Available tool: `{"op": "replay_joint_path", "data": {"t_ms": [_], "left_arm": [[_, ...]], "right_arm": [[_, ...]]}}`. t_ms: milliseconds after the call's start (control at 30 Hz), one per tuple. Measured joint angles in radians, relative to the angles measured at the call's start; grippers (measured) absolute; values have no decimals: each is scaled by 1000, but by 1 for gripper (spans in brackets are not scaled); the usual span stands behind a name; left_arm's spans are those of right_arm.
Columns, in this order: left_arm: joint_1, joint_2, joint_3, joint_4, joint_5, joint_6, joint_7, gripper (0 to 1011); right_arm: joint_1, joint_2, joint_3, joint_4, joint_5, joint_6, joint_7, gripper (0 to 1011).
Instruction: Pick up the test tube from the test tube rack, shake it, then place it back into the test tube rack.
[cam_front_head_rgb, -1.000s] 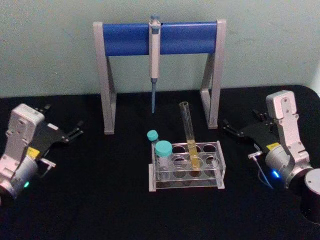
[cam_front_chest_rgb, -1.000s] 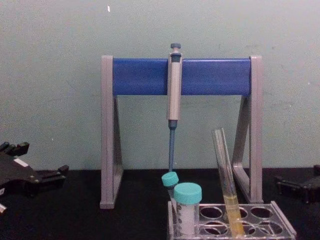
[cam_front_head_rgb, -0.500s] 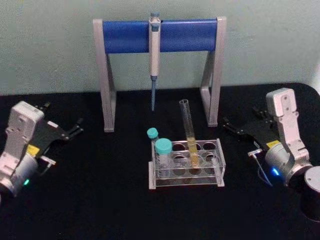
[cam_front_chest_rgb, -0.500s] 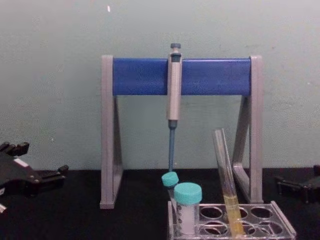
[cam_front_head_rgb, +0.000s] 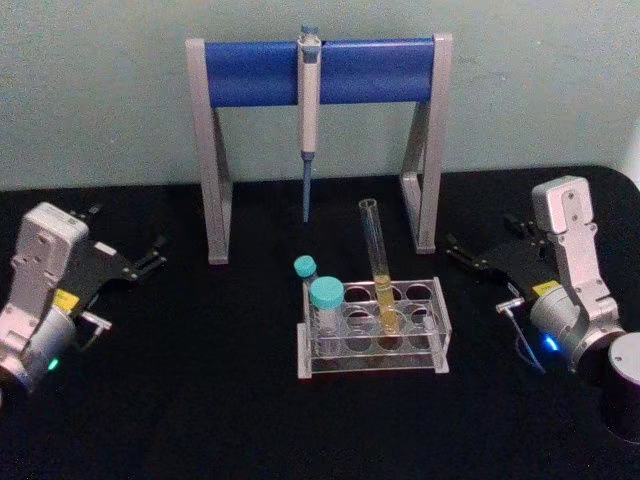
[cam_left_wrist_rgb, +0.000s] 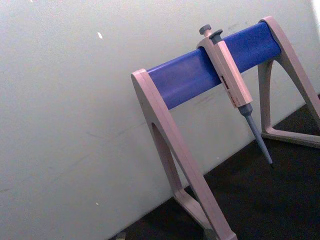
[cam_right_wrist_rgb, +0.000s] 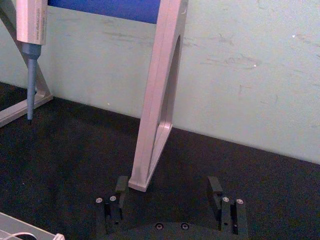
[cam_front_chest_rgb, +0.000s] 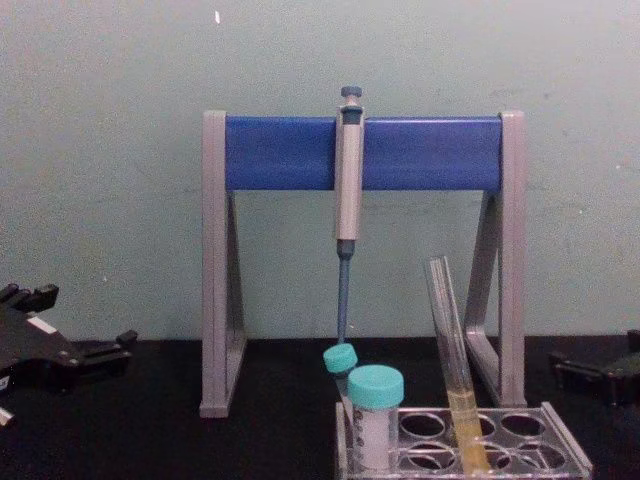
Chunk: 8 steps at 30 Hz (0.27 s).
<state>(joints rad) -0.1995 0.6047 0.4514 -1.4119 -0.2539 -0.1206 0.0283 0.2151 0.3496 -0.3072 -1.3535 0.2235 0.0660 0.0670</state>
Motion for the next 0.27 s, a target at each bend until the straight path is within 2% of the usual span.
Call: {"op": "replay_joint_path", "data": {"t_ms": [267], "left_arm": [[0, 0, 0, 0, 0, 0, 0, 1001]], "right_arm": [[0, 0, 0, 0, 0, 0, 0, 1000]]}}
